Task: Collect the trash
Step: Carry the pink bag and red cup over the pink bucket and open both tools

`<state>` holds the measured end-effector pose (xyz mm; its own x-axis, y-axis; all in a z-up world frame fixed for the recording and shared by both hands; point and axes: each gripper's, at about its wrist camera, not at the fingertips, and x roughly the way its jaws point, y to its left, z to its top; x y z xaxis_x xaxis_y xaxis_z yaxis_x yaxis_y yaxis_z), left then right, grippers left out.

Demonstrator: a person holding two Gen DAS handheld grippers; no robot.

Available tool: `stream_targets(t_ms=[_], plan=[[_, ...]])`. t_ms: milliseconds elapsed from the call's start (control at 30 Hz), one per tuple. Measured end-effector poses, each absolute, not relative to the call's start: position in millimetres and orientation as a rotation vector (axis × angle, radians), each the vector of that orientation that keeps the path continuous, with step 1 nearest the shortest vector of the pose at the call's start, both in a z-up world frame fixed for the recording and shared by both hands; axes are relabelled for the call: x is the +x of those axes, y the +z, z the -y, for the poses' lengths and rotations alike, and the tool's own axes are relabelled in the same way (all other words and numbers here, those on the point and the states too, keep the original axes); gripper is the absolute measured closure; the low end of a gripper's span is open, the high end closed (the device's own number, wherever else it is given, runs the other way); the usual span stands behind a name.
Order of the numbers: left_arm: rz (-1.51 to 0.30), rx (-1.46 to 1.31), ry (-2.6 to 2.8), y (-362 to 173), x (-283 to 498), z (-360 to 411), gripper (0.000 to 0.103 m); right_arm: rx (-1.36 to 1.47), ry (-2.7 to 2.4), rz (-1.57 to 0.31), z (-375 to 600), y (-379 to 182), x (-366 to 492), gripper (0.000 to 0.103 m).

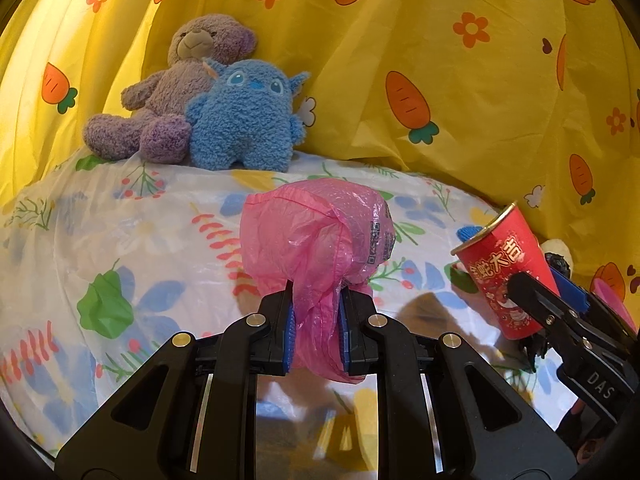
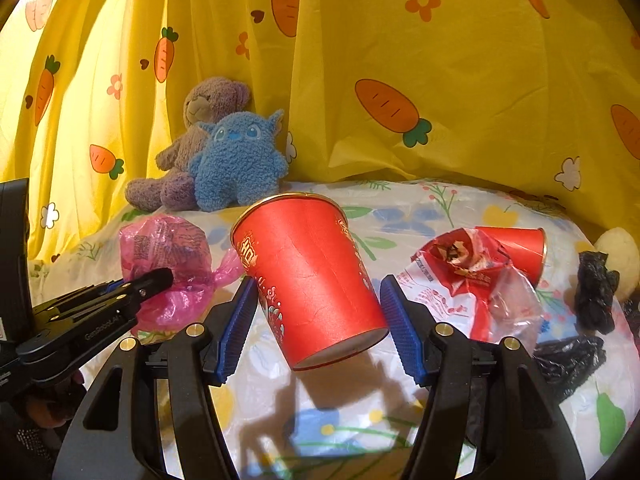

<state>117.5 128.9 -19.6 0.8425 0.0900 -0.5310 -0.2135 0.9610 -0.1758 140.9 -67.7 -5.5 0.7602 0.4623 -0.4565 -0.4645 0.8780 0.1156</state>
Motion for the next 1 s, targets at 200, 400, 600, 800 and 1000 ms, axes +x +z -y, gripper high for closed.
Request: stream_targets(t_ms=[200,400,600,800,1000], plan=[[-0.53,-0.207,0.101,-12,109,-101,0.087,0.019,0.443,-0.441,99,0,108,0.041],[-0.522,-0.17,0.03,-8,103,-67,0.087,0.034,0.38,-0.413,128,4,86,0.041],[-0.518,-0.133,-0.044,-3,99,-34,0.087,0.056,0.326,-0.379,158,9,71,0.041],[-0.508,-0.104,-0.123,4,99,-1,0.087,0.077,0.276,-0.362,183,11,61,0.041],[-0.504,-0.079,-0.19,7,102,29,0.087,0.099,0.223,-0.341,209,14,53,0.041]])
